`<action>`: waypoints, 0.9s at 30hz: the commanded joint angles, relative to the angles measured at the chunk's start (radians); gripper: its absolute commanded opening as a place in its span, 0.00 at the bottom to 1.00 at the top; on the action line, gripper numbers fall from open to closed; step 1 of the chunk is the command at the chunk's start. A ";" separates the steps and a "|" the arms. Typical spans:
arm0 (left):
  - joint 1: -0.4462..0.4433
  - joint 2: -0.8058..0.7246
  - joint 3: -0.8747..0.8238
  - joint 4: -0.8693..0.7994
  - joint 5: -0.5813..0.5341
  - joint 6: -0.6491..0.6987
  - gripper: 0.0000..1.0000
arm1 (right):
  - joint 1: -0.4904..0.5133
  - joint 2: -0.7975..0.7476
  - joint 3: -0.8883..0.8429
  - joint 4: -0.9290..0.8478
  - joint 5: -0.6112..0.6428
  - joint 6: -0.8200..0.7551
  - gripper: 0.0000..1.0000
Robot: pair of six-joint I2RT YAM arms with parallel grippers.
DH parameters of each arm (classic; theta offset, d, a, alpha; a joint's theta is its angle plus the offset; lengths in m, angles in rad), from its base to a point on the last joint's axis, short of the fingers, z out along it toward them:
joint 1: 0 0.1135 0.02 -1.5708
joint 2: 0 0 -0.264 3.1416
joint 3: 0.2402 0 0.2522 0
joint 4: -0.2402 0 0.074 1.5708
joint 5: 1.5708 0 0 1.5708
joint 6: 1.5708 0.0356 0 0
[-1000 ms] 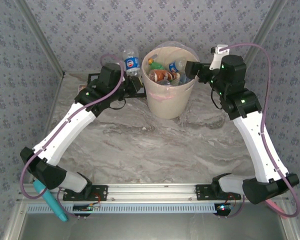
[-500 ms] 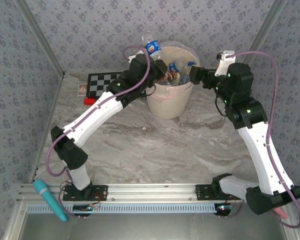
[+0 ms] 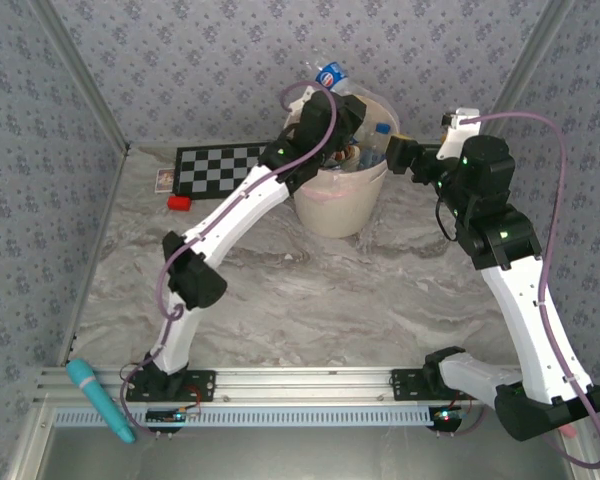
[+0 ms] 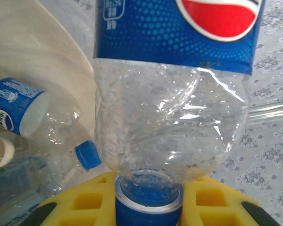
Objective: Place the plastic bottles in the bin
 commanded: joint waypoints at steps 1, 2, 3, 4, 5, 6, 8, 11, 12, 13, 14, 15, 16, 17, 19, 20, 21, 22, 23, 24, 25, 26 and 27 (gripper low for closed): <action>-0.002 0.065 0.141 -0.065 0.020 -0.079 0.18 | -0.005 -0.019 -0.009 0.015 0.032 -0.020 1.00; -0.002 0.083 0.173 -0.084 0.024 -0.087 0.18 | -0.005 -0.020 -0.011 0.015 0.034 -0.023 1.00; -0.003 0.094 0.192 -0.094 0.024 -0.089 0.18 | -0.004 -0.021 -0.011 0.015 0.035 -0.025 0.99; -0.004 0.103 0.206 -0.102 0.022 -0.090 0.18 | -0.004 -0.023 -0.012 0.015 0.037 -0.028 1.00; -0.006 0.105 0.209 -0.104 0.016 -0.096 0.18 | -0.004 -0.025 -0.014 0.015 0.041 -0.030 1.00; -0.008 0.104 0.209 -0.104 0.013 -0.098 0.19 | -0.003 -0.025 -0.014 0.015 0.044 -0.032 1.00; -0.008 0.103 0.210 -0.101 0.008 -0.098 0.24 | -0.003 -0.026 -0.015 0.016 0.046 -0.035 0.99; -0.008 0.103 0.211 -0.103 0.016 -0.101 0.52 | -0.003 -0.023 -0.016 0.018 0.043 -0.035 1.00; -0.008 0.102 0.213 -0.107 0.019 -0.104 0.65 | -0.004 -0.021 -0.015 0.020 0.042 -0.035 0.99; -0.008 0.100 0.214 -0.113 0.024 -0.107 0.76 | -0.002 -0.019 -0.014 0.019 0.041 -0.034 1.00; -0.007 0.098 0.214 -0.117 0.026 -0.104 0.79 | -0.002 -0.016 -0.012 0.018 0.039 -0.033 0.99; -0.008 0.093 0.216 -0.121 0.026 -0.099 0.86 | -0.002 -0.015 -0.011 0.021 0.037 -0.032 1.00; -0.008 0.088 0.215 -0.134 0.019 -0.092 0.93 | -0.002 -0.013 -0.011 0.020 0.036 -0.032 0.99; -0.008 0.080 0.215 -0.147 0.008 -0.085 0.99 | -0.003 -0.011 -0.009 0.021 0.035 -0.030 1.00; -0.006 0.068 0.215 -0.146 0.005 -0.070 1.00 | -0.003 -0.011 -0.009 0.021 0.034 -0.028 1.00; -0.006 0.062 0.214 -0.144 0.006 -0.065 1.00 | -0.003 -0.009 -0.009 0.022 0.032 -0.028 1.00; -0.006 0.060 0.214 -0.139 0.007 -0.063 1.00 | -0.002 -0.007 -0.008 0.021 0.031 -0.028 1.00; -0.006 0.056 0.214 -0.131 0.012 -0.056 1.00 | -0.002 -0.006 -0.006 0.020 0.029 -0.027 1.00; -0.006 0.054 0.216 -0.131 0.017 -0.053 1.00 | -0.002 -0.005 -0.005 0.021 0.026 -0.025 1.00; -0.006 0.050 0.215 -0.131 0.018 -0.049 1.00 | -0.003 -0.003 -0.003 0.021 0.025 -0.025 0.99; -0.006 0.045 0.216 -0.132 0.018 -0.042 1.00 | -0.002 -0.002 -0.001 0.020 0.023 -0.024 1.00; -0.005 0.041 0.216 -0.138 0.017 -0.038 1.00 | -0.002 -0.001 -0.001 0.019 0.023 -0.022 1.00; -0.006 0.037 0.215 -0.139 0.016 -0.033 1.00 | -0.002 0.001 0.000 0.018 0.021 -0.021 1.00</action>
